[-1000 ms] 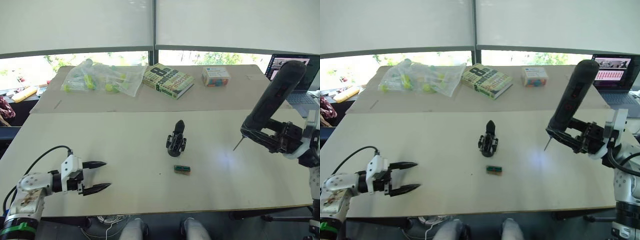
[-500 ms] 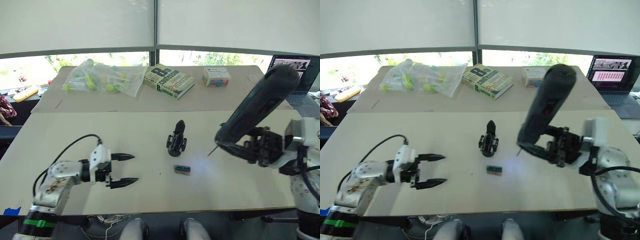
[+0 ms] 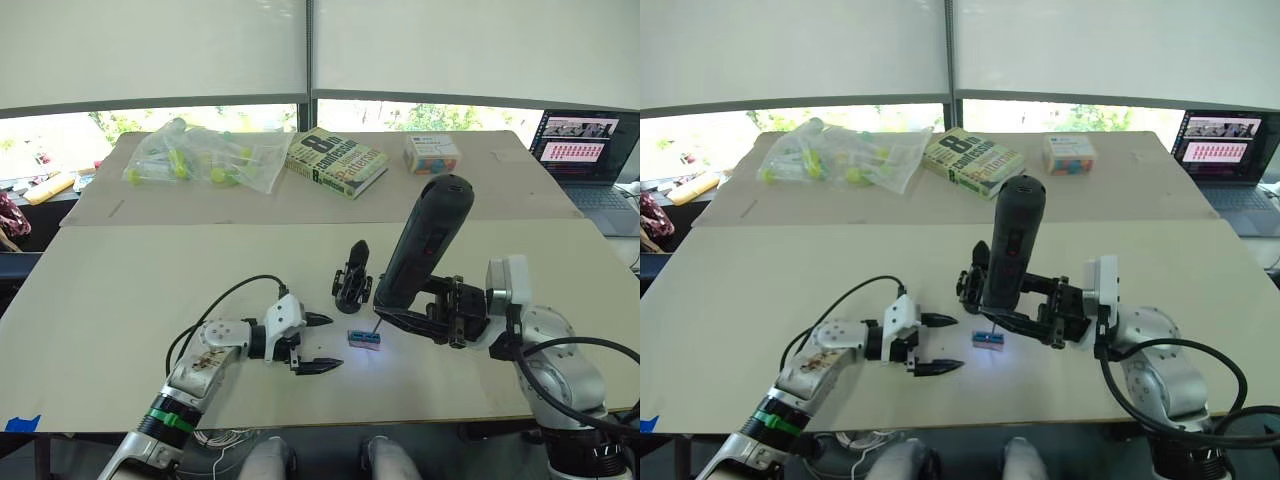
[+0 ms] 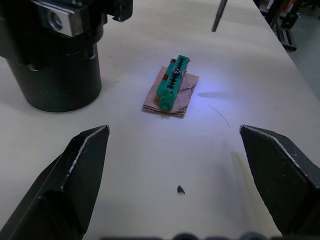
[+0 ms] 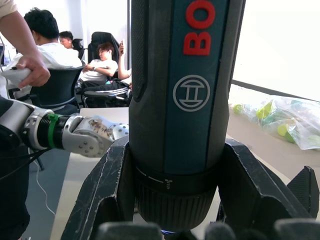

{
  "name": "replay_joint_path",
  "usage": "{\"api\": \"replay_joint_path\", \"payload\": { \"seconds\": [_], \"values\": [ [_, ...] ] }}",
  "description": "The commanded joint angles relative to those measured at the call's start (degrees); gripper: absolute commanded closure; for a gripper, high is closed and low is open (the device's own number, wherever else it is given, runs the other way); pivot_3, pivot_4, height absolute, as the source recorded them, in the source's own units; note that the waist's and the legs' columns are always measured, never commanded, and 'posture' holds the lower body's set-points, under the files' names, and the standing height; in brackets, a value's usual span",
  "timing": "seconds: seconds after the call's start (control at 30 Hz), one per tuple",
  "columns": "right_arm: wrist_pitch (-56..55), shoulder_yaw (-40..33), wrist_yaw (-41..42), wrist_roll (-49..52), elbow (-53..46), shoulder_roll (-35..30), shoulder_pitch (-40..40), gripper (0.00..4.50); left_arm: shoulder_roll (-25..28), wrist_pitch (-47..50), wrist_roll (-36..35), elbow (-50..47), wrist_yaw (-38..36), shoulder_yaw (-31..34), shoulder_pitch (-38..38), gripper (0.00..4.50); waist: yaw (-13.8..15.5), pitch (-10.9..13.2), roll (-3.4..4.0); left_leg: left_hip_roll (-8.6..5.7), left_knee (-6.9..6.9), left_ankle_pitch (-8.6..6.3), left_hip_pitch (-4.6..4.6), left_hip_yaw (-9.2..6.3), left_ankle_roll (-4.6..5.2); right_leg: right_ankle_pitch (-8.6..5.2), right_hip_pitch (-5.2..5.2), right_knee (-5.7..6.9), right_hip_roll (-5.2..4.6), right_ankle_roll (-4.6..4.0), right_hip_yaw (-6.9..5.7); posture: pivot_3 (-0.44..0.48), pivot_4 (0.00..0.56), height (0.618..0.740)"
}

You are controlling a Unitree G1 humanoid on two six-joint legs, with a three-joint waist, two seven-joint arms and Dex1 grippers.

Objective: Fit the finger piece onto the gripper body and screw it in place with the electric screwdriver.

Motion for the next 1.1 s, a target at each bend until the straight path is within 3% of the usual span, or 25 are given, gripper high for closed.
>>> {"api": "replay_joint_path", "payload": {
  "seconds": [0.03, 1.1],
  "values": [
    [-3.46, -0.20, 0.58, -0.12, 0.54, 1.06, -1.65, 2.56, -0.86, -1.20, 0.89, 1.21, 0.43, -0.63, -1.35, 0.09, 0.14, 0.00, 0.00, 0.00, 0.00, 0.00, 0.00, -0.02, 0.00, 0.00, 0.02, 0.00, 0.00, 0.00, -0.02, 0.000, 0.150, 0.740],
    [-7.03, 1.93, 1.96, -3.62, 5.81, 3.58, -2.75, 2.56, -3.87, -3.40, 2.85, 4.19, -0.82, -3.00, -2.59, 0.09, 0.18, 0.00, 0.00, 0.01, 0.09, 0.00, 0.05, -0.07, 0.01, 0.00, 0.15, 0.00, -0.02, 0.01, -0.03, 0.000, 0.150, 0.740]
  ]
}}
